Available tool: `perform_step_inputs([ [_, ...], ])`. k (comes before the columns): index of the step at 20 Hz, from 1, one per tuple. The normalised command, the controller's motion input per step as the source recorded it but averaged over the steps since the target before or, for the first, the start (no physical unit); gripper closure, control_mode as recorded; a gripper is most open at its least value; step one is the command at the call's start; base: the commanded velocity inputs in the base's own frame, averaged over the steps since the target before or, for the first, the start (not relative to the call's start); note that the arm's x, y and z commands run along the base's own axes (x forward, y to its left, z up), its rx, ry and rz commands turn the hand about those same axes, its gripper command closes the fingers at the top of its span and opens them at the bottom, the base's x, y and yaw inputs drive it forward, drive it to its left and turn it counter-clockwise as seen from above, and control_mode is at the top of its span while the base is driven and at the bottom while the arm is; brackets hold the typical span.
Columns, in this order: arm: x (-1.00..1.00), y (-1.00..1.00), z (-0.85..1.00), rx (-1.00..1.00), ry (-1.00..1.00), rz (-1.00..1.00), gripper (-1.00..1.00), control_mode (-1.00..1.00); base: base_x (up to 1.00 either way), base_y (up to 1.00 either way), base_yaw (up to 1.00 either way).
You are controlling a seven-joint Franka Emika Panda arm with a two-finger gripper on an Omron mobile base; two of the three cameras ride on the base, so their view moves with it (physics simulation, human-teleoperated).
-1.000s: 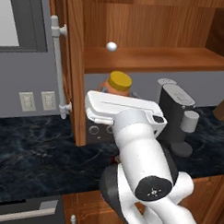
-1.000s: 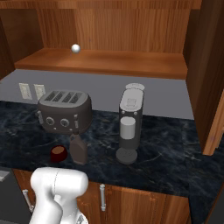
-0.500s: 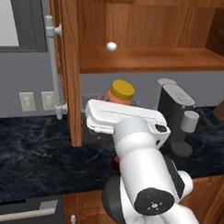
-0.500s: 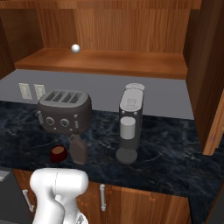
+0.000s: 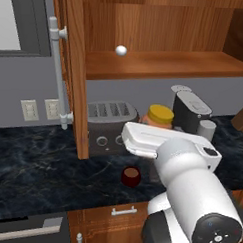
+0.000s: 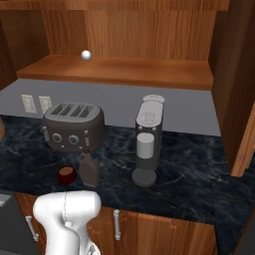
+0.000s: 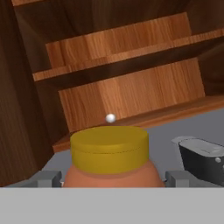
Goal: Pick the syrup bottle and honey bottle from the cabinet and place them next to the mug.
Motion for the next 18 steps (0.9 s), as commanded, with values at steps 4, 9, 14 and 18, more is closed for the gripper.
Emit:
perform_step_inputs([
  [4, -0.05, -0.64, -1.00, 0.00, -0.12, 0.14, 1.00, -1.00, 0.00, 0.00, 0.00],
  [9, 0.00, -0.62, -1.00, 0.00, -0.15, 0.17, 1.00, -1.00, 0.00, 0.00, 0.00],
  [14, 0.03, -0.19, -0.39, 0.00, -0.12, 0.07, 1.00, -1.00, 0.00, 0.00, 0.00],
  [18, 0.17, 0.00, -0.42, 0.00, -0.01, 0.00, 1.00, -1.00, 0.00, 0.00, 0.00],
])
